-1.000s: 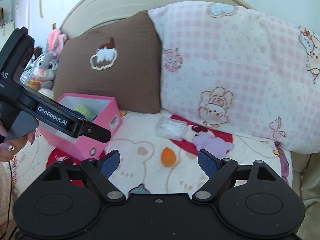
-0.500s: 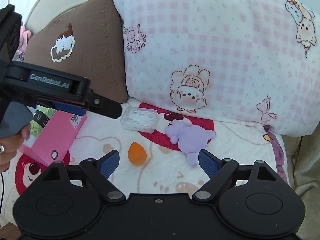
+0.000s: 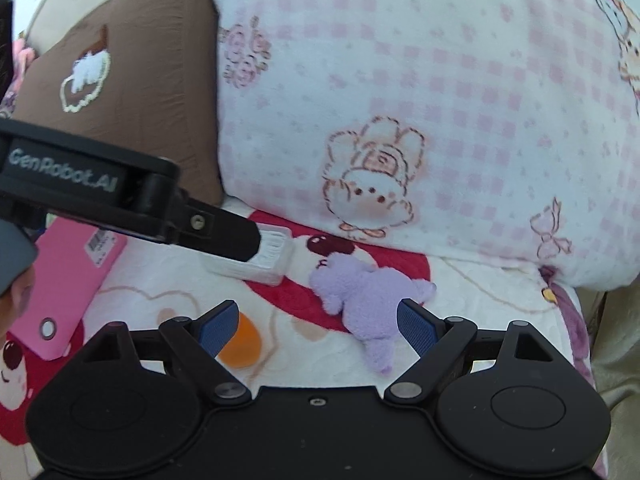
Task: Organize objects
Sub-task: 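Move the left tool toward the purple plush toy, then lower the left tool onto the purple plush toy and close on it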
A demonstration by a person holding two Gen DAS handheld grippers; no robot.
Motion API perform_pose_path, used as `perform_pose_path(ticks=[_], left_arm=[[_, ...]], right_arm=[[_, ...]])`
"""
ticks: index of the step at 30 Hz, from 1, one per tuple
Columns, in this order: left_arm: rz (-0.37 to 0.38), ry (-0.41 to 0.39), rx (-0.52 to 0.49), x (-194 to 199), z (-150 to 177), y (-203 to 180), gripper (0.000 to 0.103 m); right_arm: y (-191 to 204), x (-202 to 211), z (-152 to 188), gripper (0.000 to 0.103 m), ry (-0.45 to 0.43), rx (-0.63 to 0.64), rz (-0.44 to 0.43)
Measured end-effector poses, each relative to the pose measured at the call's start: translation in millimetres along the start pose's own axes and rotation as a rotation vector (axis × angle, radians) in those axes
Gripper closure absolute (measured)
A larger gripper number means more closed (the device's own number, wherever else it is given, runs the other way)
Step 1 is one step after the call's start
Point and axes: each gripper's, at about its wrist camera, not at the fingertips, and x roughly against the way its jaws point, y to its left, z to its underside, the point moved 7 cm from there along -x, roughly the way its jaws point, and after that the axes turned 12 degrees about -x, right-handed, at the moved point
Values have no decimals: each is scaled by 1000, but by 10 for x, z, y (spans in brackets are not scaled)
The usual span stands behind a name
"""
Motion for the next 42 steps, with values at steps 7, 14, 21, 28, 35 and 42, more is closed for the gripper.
perform_pose_path(ticks=[7, 14, 21, 28, 35, 42], left_arm=[[19, 10, 33, -287, 62, 58, 12], [38, 31, 8, -608, 109, 92, 17], [61, 35, -18, -834, 197, 56, 21], [47, 31, -56, -1027, 150, 17, 33], [31, 24, -59, -1180, 33, 73, 47], [58, 48, -23, -1307, 0, 81, 54]], right_arm=[[-215, -101, 80, 14, 5, -71, 58], [-198, -250, 60, 14, 8, -61, 74], [-135, -377, 75, 14, 64, -38, 57], [-190, -522, 64, 14, 73, -13, 70], [-326, -685, 54, 14, 75, 26, 97], [-473, -817, -5, 22, 74, -4, 83]])
